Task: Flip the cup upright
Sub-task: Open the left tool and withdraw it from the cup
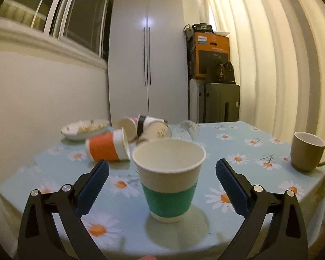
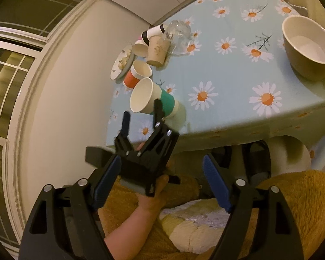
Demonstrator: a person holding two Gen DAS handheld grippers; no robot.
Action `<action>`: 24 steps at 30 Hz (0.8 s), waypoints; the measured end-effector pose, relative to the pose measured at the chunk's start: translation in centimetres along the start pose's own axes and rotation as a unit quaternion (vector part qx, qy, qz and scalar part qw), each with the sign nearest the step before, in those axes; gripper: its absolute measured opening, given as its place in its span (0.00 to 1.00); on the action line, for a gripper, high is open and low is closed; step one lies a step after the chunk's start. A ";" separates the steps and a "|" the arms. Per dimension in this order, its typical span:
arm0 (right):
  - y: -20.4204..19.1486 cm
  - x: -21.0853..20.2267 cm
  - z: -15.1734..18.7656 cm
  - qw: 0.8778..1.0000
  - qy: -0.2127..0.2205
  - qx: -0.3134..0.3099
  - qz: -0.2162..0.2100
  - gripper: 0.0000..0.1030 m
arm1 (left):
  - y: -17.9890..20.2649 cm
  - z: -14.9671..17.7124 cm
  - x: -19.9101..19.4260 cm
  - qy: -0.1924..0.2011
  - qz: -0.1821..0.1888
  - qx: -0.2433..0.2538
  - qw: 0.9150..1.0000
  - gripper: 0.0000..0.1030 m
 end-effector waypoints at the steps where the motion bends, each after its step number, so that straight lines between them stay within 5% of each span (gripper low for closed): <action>1: -0.1 -0.2 0.2 1.000 0.002 0.000 -0.001 0.76 | -0.3 -0.4 -0.6 0.002 0.005 0.004 1.000 0.94; 9: -1.6 -1.5 2.0 1.000 0.022 -0.016 0.000 0.76 | -2.9 -2.8 -5.8 -0.015 0.044 -0.009 0.999 0.94; 16: -2.6 -2.9 4.5 0.997 0.055 -0.055 0.021 0.76 | -5.8 -4.1 -11.4 -0.050 0.143 -0.049 0.987 0.94; 24: -4.1 -3.1 8.6 0.985 0.096 -0.136 0.046 0.76 | -9.2 -3.0 -16.3 -0.082 0.164 -0.075 0.980 0.94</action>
Point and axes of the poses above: each gripper's, at about its wrist camera, not at the fingertips, and x roughly the way its jaws point, y to its right, z to its underside, the point moved 2 cm from there along x, roughly the way its jaws point
